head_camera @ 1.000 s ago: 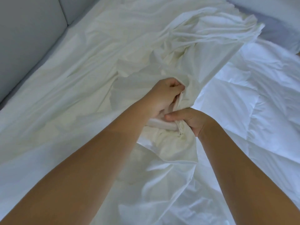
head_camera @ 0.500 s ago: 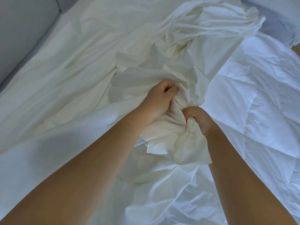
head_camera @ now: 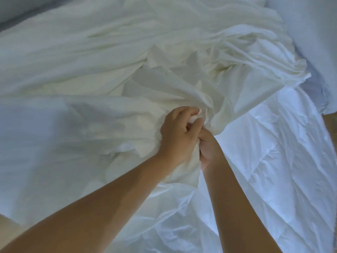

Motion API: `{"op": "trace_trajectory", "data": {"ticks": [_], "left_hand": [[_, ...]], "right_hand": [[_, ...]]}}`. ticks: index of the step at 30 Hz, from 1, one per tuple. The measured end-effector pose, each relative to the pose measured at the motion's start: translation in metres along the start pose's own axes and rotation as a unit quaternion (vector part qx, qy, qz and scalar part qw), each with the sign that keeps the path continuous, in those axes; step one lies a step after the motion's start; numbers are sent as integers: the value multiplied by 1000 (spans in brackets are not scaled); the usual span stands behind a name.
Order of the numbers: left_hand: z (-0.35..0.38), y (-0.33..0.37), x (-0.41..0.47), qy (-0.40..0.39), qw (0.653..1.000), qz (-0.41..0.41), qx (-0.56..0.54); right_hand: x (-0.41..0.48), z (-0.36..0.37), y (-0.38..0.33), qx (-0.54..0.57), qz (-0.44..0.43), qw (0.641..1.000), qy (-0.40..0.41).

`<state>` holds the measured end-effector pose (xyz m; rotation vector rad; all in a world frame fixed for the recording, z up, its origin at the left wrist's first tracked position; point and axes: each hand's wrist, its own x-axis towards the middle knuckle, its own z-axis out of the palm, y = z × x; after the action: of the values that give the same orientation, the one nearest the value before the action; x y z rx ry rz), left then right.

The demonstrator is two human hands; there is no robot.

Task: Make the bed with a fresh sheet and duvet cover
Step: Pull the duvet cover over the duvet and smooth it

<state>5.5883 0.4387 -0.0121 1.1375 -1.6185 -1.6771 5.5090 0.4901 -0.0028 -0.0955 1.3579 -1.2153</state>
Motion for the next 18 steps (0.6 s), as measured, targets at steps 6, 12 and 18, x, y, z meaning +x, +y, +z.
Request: {"op": "trace_trajectory", "data": {"ticks": [6,12,18], "left_hand": [[-25,-47,-53,127,943,-11,306],[-27,-47,-89,64,925,94,363],[-17,-21,-79,-96,955,-274,53]], "right_hand": [[2,2,-9,23,84,990,-115],[-8,-14,-19,-110,167,977,-69],[-19,-34,-29,-275,260,924,-61]]}}
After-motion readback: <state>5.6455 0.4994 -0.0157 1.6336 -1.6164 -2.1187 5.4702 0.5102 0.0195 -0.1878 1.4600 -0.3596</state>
